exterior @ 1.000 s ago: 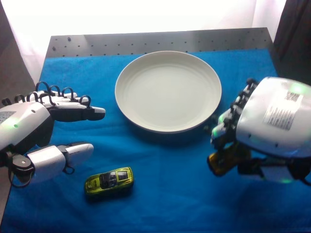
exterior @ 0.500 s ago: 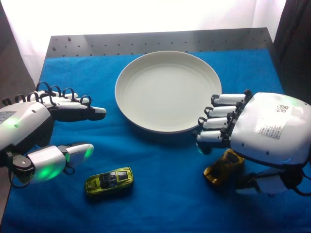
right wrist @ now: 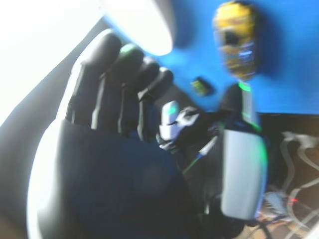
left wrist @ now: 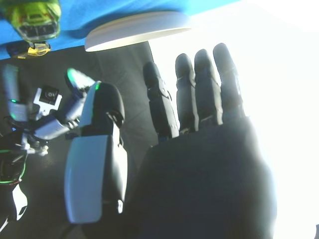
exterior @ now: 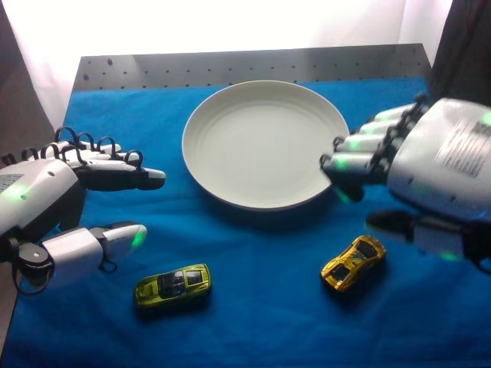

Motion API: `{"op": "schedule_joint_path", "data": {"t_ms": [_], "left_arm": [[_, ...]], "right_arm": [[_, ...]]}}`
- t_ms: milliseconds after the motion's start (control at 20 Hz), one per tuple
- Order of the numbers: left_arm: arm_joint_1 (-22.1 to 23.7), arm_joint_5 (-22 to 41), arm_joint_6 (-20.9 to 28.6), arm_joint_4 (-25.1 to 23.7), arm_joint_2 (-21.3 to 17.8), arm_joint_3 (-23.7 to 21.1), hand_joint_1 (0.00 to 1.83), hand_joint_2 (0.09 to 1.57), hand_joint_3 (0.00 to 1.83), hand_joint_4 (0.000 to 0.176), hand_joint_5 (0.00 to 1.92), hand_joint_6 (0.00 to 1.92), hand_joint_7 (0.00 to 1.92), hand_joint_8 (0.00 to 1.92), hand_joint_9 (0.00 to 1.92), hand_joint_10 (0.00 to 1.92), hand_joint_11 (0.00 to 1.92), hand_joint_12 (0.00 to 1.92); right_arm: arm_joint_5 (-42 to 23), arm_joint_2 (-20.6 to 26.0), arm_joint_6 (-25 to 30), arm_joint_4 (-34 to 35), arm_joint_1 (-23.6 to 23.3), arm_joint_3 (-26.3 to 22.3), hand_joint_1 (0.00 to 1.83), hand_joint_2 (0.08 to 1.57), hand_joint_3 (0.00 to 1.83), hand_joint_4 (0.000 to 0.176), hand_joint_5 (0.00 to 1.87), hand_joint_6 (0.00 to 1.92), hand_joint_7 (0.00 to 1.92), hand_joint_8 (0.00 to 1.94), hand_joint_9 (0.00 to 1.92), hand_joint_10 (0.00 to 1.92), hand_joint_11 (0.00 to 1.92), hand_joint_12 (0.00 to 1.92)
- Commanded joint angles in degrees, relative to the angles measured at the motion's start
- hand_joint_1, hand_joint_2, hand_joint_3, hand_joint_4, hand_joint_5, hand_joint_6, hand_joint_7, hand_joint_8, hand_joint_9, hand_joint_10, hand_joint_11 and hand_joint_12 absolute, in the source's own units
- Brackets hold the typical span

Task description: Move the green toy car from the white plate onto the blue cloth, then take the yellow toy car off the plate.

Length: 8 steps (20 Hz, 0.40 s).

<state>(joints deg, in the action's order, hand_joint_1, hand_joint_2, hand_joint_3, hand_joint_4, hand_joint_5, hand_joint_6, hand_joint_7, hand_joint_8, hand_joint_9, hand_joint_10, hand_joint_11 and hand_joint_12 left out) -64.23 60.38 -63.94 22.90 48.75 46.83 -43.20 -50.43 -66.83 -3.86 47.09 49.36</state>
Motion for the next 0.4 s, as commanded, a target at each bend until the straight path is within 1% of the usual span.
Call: {"op": "schedule_joint_path", "data": {"t_ms": [0,50,100,150,200,250,300,350], "left_arm": [[0.26,7.84,0.25,-0.86,-0.34,0.02,0.62,1.28,0.00,0.097,0.64,0.00,0.45,0.01,0.37,0.02,0.00,0.84],[0.26,8.59,0.25,-0.86,-0.50,0.14,0.65,1.27,0.00,0.073,0.67,0.01,0.59,0.04,0.56,0.08,0.14,1.19],[0.26,9.40,0.28,-0.86,-0.73,0.23,0.79,1.29,0.00,0.155,0.65,1.18,0.72,0.06,0.68,0.22,0.22,1.45],[0.27,10.35,0.32,-0.87,-1.04,0.28,1.07,1.28,0.00,0.005,0.63,1.35,0.78,1.12,0.82,0.39,0.37,1.50],[0.27,11.50,0.38,-0.88,-1.35,0.32,1.14,1.26,0.01,0.000,0.60,1.40,0.82,1.33,0.83,0.64,0.46,1.52],[0.27,13.35,0.71,-0.94,-1.95,0.45,1.16,1.27,0.01,0.000,0.58,1.39,0.81,1.42,0.79,0.88,0.52,1.56],[0.30,15.50,1.24,-1.01,-2.54,0.56,1.20,1.24,0.00,0.000,0.65,1.26,0.84,1.41,0.84,1.02,0.63,1.57],[0.30,18.12,2.01,-1.01,-3.24,0.70,1.20,1.26,0.00,0.000,0.65,1.23,0.81,1.50,0.85,1.25,0.70,1.64]], "right_arm": [[-10.42,0.51,-0.22,0.77,-0.34,-0.14,1.10,0.94,0.84,0.005,0.66,1.72,0.69,1.81,0.81,1.89,0.85,1.92],[-12.68,1.34,-0.23,1.45,-0.34,-0.26,1.18,0.78,1.10,0.000,0.72,1.66,0.87,1.85,1.04,1.91,1.10,1.92],[-14.62,2.00,-0.26,1.97,-0.33,-0.40,1.20,0.69,1.26,0.000,0.76,1.72,0.96,1.86,1.12,1.92,1.18,1.92],[-16.75,2.53,-0.36,2.60,-0.33,-0.53,1.21,0.63,1.35,0.000,0.80,1.74,1.01,1.82,1.14,1.91,1.16,1.92],[-18.76,2.98,-0.66,3.37,-0.33,-0.72,1.22,0.62,1.36,0.000,0.79,1.76,1.05,1.76,1.22,1.82,1.22,1.92],[-22.39,3.62,-2.19,4.83,-0.32,-1.20,1.07,0.70,1.26,0.000,0.81,1.81,1.23,1.84,1.31,1.85,1.30,1.92],[-25.22,4.06,-3.74,5.99,-0.31,-1.67,1.04,0.73,1.23,0.000,0.81,1.82,1.30,1.84,1.40,1.83,1.39,1.92],[-28.14,4.46,-5.24,6.95,-0.31,-2.04,1.03,0.72,1.27,0.000,0.82,1.85,1.33,1.81,1.47,1.80,1.44,1.92]]}}
